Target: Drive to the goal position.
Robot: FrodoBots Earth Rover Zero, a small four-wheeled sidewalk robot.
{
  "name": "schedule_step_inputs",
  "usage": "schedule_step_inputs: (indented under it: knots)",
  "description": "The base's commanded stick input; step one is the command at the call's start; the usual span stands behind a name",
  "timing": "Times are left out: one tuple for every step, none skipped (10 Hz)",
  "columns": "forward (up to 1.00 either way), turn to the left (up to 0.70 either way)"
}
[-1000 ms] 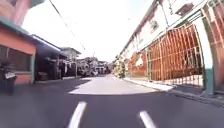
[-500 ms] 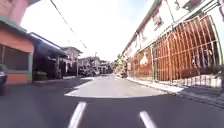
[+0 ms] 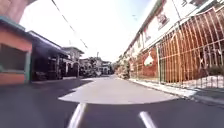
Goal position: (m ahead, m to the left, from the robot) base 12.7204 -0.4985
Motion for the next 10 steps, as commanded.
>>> schedule_step_inputs:
  knots:
    - [0.85,0.0]
    - [0.85,0.0]
    - [0.85,-0.11]
    - [0.85,-0.32]
    - [0.85,-0.34]
    - [0.85,-0.34]
    - [0.85,-0.34]
    - [0.85,-0.34]
    - [0.85,-0.34]
    - [0.85,-0.29]
